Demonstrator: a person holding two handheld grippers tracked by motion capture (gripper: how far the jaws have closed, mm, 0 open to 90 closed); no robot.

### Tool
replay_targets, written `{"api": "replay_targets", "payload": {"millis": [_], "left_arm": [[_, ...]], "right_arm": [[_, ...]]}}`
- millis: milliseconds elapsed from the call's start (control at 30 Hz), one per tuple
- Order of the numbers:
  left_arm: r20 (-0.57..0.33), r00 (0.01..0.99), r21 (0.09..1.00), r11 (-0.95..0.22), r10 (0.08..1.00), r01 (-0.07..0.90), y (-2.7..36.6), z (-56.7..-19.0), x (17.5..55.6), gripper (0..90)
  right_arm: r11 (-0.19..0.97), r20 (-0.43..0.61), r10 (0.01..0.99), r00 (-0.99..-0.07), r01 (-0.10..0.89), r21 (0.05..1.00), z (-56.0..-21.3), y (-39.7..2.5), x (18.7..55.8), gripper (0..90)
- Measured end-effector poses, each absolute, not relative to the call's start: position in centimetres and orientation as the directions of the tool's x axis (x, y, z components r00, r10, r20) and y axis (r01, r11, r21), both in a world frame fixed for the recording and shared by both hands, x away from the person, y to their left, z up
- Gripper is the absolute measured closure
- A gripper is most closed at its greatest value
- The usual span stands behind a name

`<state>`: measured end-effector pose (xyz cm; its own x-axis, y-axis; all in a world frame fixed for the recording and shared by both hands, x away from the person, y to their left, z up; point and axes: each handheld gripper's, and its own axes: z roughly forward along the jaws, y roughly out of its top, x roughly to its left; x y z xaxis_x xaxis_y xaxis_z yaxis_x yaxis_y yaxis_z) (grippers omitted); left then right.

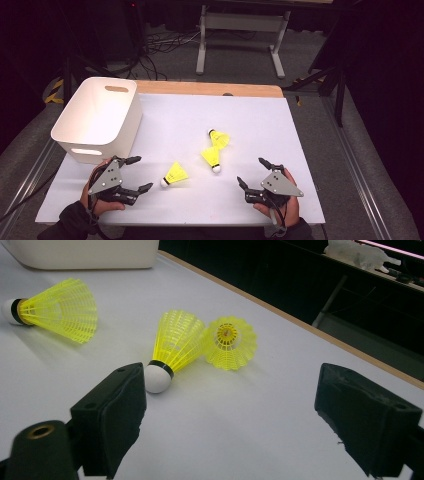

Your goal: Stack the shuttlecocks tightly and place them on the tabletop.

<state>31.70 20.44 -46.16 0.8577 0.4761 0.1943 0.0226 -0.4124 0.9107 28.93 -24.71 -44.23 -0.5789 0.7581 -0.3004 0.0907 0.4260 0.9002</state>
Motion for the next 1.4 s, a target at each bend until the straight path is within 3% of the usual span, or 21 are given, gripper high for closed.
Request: {"api": "replay_targets", "payload": {"millis": [467, 833, 1100, 1233, 1400], "left_arm": [[0.117, 0.870, 0.885, -0.447, 0.479, 0.128, 19.5, -46.9, 32.4, 13.2], [0.015, 0.916, 0.800, -0.554, 0.401, 0.230, 14.6, -47.3, 35.1, 15.0], [-0.042, 0.915, 0.725, -0.618, 0.402, 0.304, 12.6, -47.7, 37.2, 14.6], [-0.053, 0.914, 0.694, -0.643, 0.402, 0.323, 12.1, -47.5, 38.0, 19.5], [-0.048, 0.926, 0.668, -0.677, 0.373, 0.308, 11.3, -47.2, 38.6, 31.7]], "right_arm": [[0.438, -0.294, 0.736, -0.610, 0.097, 0.894, -44.6, -24.5, 29.6, 14.9], [0.432, -0.306, 0.684, -0.662, 0.030, 0.901, -44.5, -24.2, 29.1, 16.7], [0.429, -0.300, 0.670, -0.679, 0.023, 0.903, -44.8, -24.1, 29.5, 17.2], [0.442, -0.302, 0.661, -0.687, 0.031, 0.897, -45.1, -23.9, 29.8, 17.2], [0.463, -0.318, 0.652, -0.688, 0.028, 0.886, -45.2, -23.9, 29.8, 17.3]]}}
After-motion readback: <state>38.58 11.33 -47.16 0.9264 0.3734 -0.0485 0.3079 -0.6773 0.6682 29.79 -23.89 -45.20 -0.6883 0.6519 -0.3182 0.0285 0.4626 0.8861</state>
